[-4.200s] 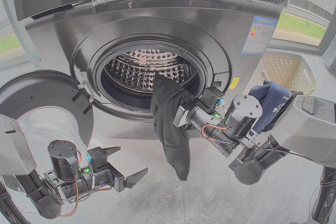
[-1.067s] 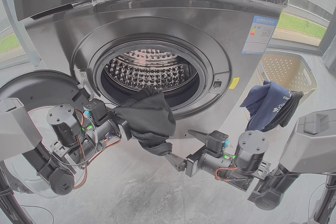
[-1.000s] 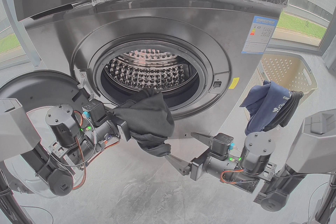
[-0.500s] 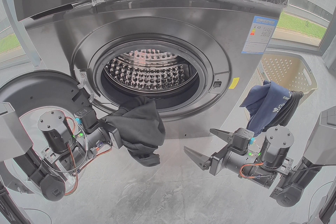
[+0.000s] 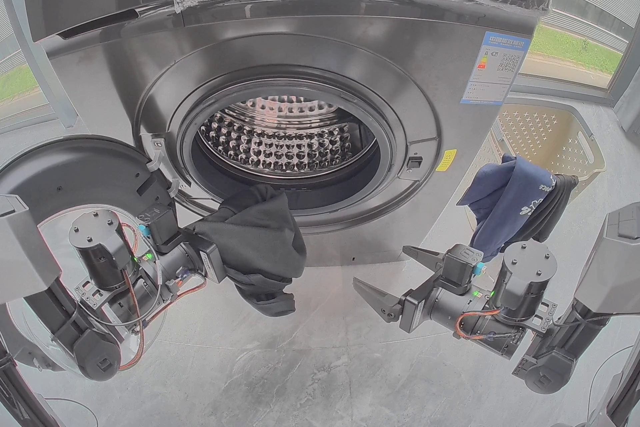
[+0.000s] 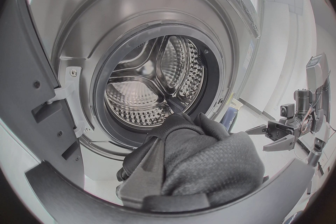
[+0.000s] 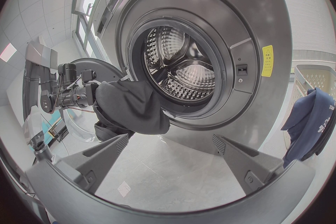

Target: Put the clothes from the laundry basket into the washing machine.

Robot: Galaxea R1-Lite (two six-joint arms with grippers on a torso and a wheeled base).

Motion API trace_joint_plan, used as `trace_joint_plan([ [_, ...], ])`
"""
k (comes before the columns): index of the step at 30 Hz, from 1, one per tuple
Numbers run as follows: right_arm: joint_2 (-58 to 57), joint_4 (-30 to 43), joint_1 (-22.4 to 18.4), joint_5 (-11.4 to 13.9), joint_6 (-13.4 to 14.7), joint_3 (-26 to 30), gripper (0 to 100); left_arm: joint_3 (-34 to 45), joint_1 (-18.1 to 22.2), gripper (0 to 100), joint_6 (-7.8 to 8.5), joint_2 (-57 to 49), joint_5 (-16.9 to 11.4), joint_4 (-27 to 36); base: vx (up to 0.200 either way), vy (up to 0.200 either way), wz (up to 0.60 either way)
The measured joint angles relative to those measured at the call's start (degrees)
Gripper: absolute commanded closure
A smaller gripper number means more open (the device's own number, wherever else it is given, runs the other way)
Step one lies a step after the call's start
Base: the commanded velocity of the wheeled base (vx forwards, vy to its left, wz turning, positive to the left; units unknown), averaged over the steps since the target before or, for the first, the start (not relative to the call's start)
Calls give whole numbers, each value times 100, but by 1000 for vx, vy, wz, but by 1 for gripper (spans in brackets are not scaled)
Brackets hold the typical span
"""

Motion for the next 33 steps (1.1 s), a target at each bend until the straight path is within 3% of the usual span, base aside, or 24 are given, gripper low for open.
trace_joint_plan([
  [8,0,-5,2,-11,-1,2,0,30,-68,100,52,127,11,-5,50,0,0],
  [20,-28,-7,66,-18,2,0,0,18,-176,100,62,236,11,-5,200,0,0],
  [33,-96,0,254,-13,-1,177,0,13,-396,100,60,328,51,-7,0,0,0],
])
